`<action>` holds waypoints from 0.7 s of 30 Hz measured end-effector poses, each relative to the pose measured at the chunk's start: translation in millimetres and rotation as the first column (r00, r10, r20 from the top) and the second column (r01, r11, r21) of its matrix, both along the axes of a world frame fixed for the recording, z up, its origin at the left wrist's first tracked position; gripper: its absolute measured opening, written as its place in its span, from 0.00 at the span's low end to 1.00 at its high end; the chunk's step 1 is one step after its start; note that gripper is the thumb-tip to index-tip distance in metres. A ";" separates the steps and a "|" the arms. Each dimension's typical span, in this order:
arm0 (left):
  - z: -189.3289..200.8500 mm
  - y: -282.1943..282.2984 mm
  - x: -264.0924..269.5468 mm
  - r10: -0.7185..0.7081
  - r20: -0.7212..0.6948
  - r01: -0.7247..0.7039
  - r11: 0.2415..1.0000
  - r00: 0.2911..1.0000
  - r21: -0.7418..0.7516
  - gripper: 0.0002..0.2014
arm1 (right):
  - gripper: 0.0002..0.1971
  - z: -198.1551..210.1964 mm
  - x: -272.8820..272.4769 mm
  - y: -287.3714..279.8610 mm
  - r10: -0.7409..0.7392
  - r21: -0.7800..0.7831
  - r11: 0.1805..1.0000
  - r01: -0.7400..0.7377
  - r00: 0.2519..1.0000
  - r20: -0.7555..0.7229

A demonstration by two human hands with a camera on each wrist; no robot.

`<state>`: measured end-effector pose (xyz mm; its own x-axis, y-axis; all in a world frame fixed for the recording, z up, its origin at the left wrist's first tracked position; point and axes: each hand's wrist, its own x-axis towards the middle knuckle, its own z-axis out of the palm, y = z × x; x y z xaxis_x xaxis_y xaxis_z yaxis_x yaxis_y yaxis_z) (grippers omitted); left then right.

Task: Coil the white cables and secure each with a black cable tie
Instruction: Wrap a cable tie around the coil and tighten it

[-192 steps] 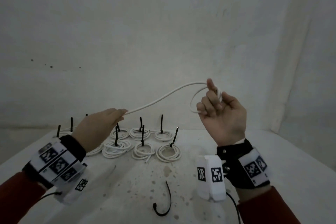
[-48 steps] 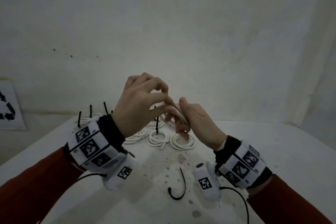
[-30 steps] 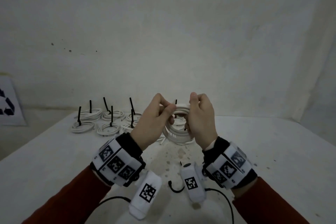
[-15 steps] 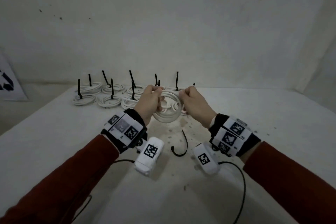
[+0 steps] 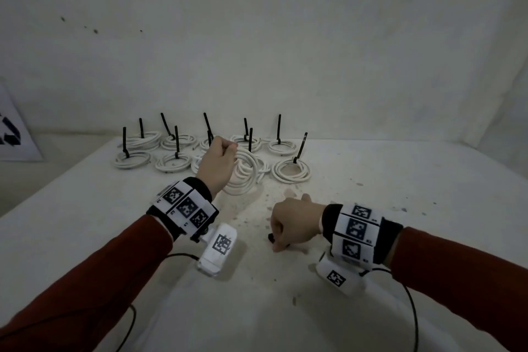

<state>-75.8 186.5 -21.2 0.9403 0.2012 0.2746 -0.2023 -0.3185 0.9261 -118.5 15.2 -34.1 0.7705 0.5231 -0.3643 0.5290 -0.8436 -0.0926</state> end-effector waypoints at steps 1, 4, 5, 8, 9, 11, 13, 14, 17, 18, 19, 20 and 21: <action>0.7 2.3 1.0 0.009 0.010 -0.009 1.000 1.000 -0.013 0.07 | 0.14 3.2 0.6 -0.7 -0.016 0.042 0.999 0.016 1.000 0.005; 3.4 11.4 5.1 0.032 0.029 -0.031 0.998 0.999 -0.046 0.07 | 0.11 20.7 2.6 -9.1 -0.075 0.297 0.954 0.047 0.994 0.082; 4.9 14.3 6.1 0.038 0.035 -0.035 0.997 0.999 -0.070 0.07 | 0.09 28.8 2.9 -13.4 -0.114 0.425 0.903 0.064 0.989 0.093; 9.8 20.7 8.3 0.059 0.054 -0.052 0.991 0.997 -0.124 0.07 | 0.07 54.1 -1.3 -26.6 -0.201 0.806 0.569 0.166 0.978 -0.059; 11.6 21.4 8.4 0.063 0.058 -0.055 0.989 0.996 -0.139 0.08 | 0.06 62.1 -4.8 -29.9 -0.184 0.878 0.443 0.184 0.976 -0.112; 16.0 20.1 8.1 0.061 0.067 -0.048 0.984 0.996 -0.173 0.09 | 0.04 74.5 -13.0 -33.7 -0.127 0.943 0.262 0.204 0.976 -0.176; 21.0 15.2 6.9 0.048 0.084 -0.032 0.982 0.995 -0.185 0.10 | 0.03 79.9 -18.9 -32.8 -0.070 0.959 0.195 0.208 0.978 -0.198; 23.6 11.6 6.0 0.043 0.095 -0.025 0.983 0.995 -0.183 0.10 | 0.03 79.8 -19.9 -31.0 -0.049 0.960 0.189 0.208 0.978 -0.202; 30.9 -3.0 0.4 0.012 0.131 0.013 0.982 0.991 -0.190 0.10 | 0.03 73.4 -17.6 -23.2 -0.022 0.958 0.187 0.217 0.976 -0.217; 33.4 -7.9 -2.3 -0.002 0.146 0.030 0.981 0.989 -0.192 0.09 | 0.03 70.5 -15.5 -20.7 -0.030 0.960 0.176 0.217 0.976 -0.215; 36.0 -12.4 -5.6 -0.017 0.160 0.048 0.980 0.987 -0.195 0.09 | 0.04 68.0 -13.1 -18.5 -0.044 0.963 0.162 0.213 0.977 -0.209; 38.6 -16.4 -8.3 -0.034 0.175 0.069 0.977 0.984 -0.200 0.09 | 0.04 66.2 -11.0 -17.1 -0.061 0.966 0.151 0.209 0.977 -0.202; 41.3 -19.8 -11.2 -0.053 0.189 0.093 0.974 0.981 -0.207 0.08 | 0.04 64.8 -9.4 -16.1 -0.074 0.969 0.140 0.203 0.978 -0.194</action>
